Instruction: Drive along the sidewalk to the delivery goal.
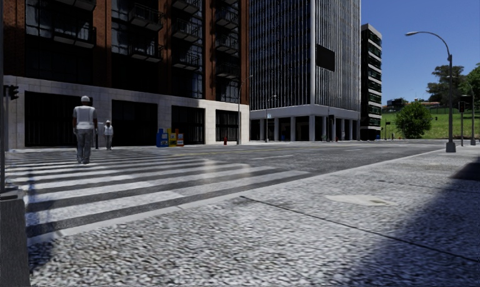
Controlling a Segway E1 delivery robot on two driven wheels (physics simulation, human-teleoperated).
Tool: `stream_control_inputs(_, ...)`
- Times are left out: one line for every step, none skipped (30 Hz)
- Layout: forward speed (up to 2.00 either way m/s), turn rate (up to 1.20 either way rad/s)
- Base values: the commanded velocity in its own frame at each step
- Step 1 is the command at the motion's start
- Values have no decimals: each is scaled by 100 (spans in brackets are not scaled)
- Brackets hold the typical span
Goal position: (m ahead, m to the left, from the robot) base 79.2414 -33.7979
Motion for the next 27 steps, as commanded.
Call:
stream_control_inputs(128,-13)
stream_control_inputs(128,-19)
stream_control_inputs(128,-22)
stream_control_inputs(128,-22)
stream_control_inputs(128,-23)
stream_control_inputs(128,-25)
stream_control_inputs(128,-28)
stream_control_inputs(127,-32)
stream_control_inputs(127,-38)
stream_control_inputs(127,-41)
stream_control_inputs(127,-41)
stream_control_inputs(127,-42)
stream_control_inputs(127,-42)
stream_control_inputs(127,-42)
stream_control_inputs(127,-42)
stream_control_inputs(127,-42)
stream_control_inputs(127,-42)
stream_control_inputs(127,-42)
stream_control_inputs(127,-42)
stream_control_inputs(127,-42)
stream_control_inputs(127,-42)
stream_control_inputs(127,-42)
stream_control_inputs(127,-42)
stream_control_inputs(127,-42)
stream_control_inputs(127,-42)
stream_control_inputs(127,-42)
stream_control_inputs(127,-42)
